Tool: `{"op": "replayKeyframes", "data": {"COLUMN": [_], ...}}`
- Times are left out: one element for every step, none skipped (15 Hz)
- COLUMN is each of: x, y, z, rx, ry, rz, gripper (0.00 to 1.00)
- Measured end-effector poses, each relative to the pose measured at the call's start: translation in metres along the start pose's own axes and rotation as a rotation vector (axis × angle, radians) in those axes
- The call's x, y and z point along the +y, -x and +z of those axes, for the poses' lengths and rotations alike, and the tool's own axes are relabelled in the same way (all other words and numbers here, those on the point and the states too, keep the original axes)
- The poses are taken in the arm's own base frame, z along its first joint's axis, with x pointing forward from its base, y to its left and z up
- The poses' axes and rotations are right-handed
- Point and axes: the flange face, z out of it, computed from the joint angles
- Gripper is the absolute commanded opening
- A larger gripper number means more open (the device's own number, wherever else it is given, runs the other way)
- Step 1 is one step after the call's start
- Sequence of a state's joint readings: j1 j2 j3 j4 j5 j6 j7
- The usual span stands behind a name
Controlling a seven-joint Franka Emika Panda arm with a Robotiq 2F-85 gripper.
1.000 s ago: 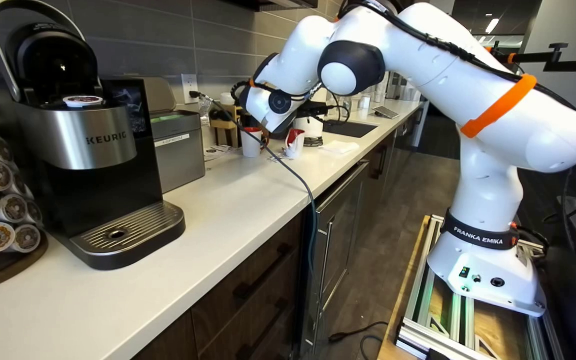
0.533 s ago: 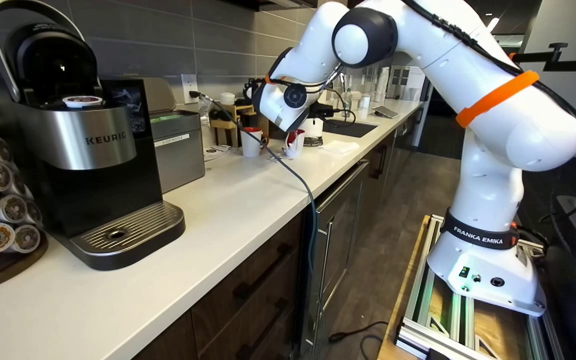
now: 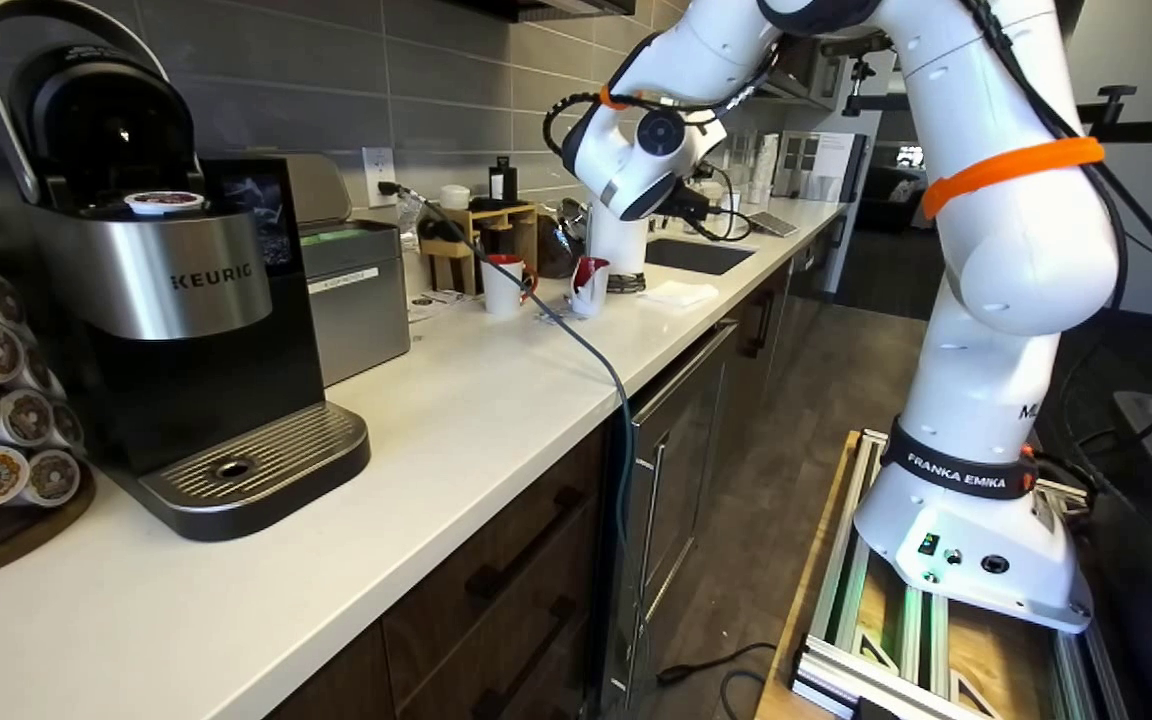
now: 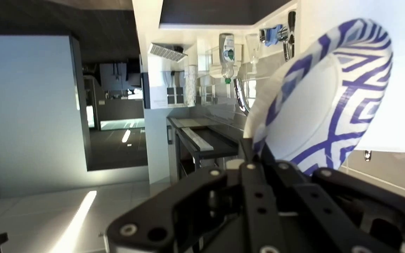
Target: Pour the contents in the bowl into the mug
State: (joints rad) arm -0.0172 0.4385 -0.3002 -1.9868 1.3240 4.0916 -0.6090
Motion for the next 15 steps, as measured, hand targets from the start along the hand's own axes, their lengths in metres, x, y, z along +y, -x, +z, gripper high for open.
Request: {"op": "replayKeyframes", "data": {"x": [0.008, 0.014, 0.018, 0.022, 0.025, 0.028, 0.030, 0.032, 0.035, 0.038, 0.041, 0.044, 0.047, 0.050, 0.053], "y": [-0.005, -0.008, -0.010, -0.011, -0.011, -0.011, -0.010, -0.009, -0.007, -0.005, -0.001, 0.004, 0.011, 0.020, 0.030], "z": [0.002, 0.004, 0.004, 0.004, 0.004, 0.005, 0.005, 0.006, 0.007, 0.008, 0.009, 0.010, 0.010, 0.009, 0.008], "rx": [-0.037, -0.074, -0.110, -0.150, -0.191, -0.231, -0.272, -0.312, -0.354, -0.397, -0.441, -0.488, -0.536, -0.586, -0.638], "ry": [-0.017, -0.037, -0.058, -0.082, -0.108, -0.137, -0.168, -0.201, -0.234, -0.268, -0.299, -0.327, -0.353, -0.377, -0.401], "rz": [0.024, 0.045, 0.063, 0.078, 0.090, 0.099, 0.103, 0.102, 0.097, 0.086, 0.077, 0.068, 0.057, 0.045, 0.030], "gripper": [0.01, 0.01, 0.01, 0.01, 0.01, 0.01, 0.01, 0.01, 0.01, 0.01, 0.01, 0.01, 0.01, 0.01, 0.01]}}
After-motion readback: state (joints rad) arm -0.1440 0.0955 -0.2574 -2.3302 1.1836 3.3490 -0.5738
